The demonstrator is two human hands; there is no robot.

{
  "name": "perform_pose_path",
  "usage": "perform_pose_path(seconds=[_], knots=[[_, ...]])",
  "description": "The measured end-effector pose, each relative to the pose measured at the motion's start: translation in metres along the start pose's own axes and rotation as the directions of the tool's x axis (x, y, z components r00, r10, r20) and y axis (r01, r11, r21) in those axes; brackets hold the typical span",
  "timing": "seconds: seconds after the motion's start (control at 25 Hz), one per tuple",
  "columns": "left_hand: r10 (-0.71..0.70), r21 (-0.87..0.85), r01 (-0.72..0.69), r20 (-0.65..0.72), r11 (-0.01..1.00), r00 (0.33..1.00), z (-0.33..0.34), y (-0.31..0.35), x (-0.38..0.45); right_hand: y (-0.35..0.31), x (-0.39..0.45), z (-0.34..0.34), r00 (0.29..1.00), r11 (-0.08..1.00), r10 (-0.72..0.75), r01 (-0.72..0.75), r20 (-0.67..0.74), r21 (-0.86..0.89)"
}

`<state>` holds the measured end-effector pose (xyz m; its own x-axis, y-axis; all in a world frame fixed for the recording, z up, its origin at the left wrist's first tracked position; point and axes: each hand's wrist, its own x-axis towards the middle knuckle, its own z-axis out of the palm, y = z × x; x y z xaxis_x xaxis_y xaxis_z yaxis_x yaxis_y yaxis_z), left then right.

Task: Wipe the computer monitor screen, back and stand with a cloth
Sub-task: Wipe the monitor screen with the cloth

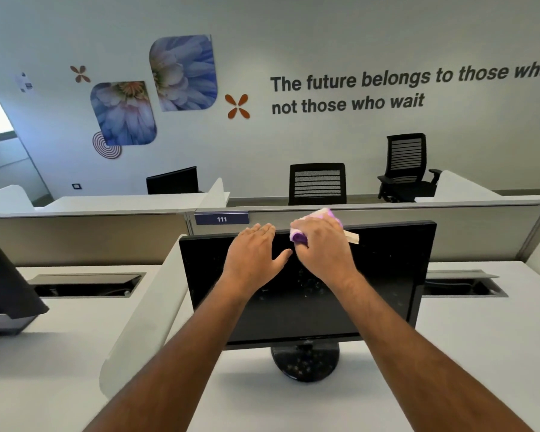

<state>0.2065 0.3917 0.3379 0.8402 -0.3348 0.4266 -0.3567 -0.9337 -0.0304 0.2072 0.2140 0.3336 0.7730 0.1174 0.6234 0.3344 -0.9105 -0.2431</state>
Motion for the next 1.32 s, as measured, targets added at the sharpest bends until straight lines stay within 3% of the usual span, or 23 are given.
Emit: perform_pose_path(seconds=[0.12, 0.32, 0.6, 0.76, 1.04, 1.16, 1.32], knots=[[0.04, -0.075, -0.042, -0.025, 0.996, 0.999, 0.001, 0.019, 0.008, -0.004, 0.001, 0.001, 0.999, 0.998, -0.02, 0.018, 0.036, 0.053], [-0.03, -0.137, 0.024, -0.041, 0.99, 0.999, 0.008, 0.006, 0.003, 0.031, -0.001, -0.012, 0.999, 0.997, -0.03, 0.028, 0.023, 0.068], [-0.08, -0.197, 0.072, -0.036, 0.978, 0.996, 0.007, 0.019, 0.008, 0.101, -0.018, -0.038, 0.994, 0.993, 0.107, -0.106, -0.027, 0.054], [-0.097, -0.154, 0.093, -0.019, 0.984, 0.995, 0.004, 0.033, 0.009, 0.089, -0.018, -0.035, 0.991, 0.992, 0.125, -0.123, -0.04, 0.035], [-0.076, -0.172, 0.071, -0.024, 0.983, 0.997, 0.011, 0.074, 0.023, 0.071, -0.014, -0.033, 0.999, 0.999, 0.008, -0.01, 0.05, 0.04], [-0.09, -0.191, 0.083, -0.03, 0.978, 0.995, 0.013, 0.069, 0.022, 0.097, -0.016, -0.043, 0.998, 0.999, -0.003, 0.0, 0.06, 0.043], [-0.09, -0.207, 0.081, -0.037, 0.975, 0.995, 0.014, 0.069, 0.023, 0.151, -0.026, -0.062, 0.995, 0.995, 0.1, -0.1, 0.016, 0.022]])
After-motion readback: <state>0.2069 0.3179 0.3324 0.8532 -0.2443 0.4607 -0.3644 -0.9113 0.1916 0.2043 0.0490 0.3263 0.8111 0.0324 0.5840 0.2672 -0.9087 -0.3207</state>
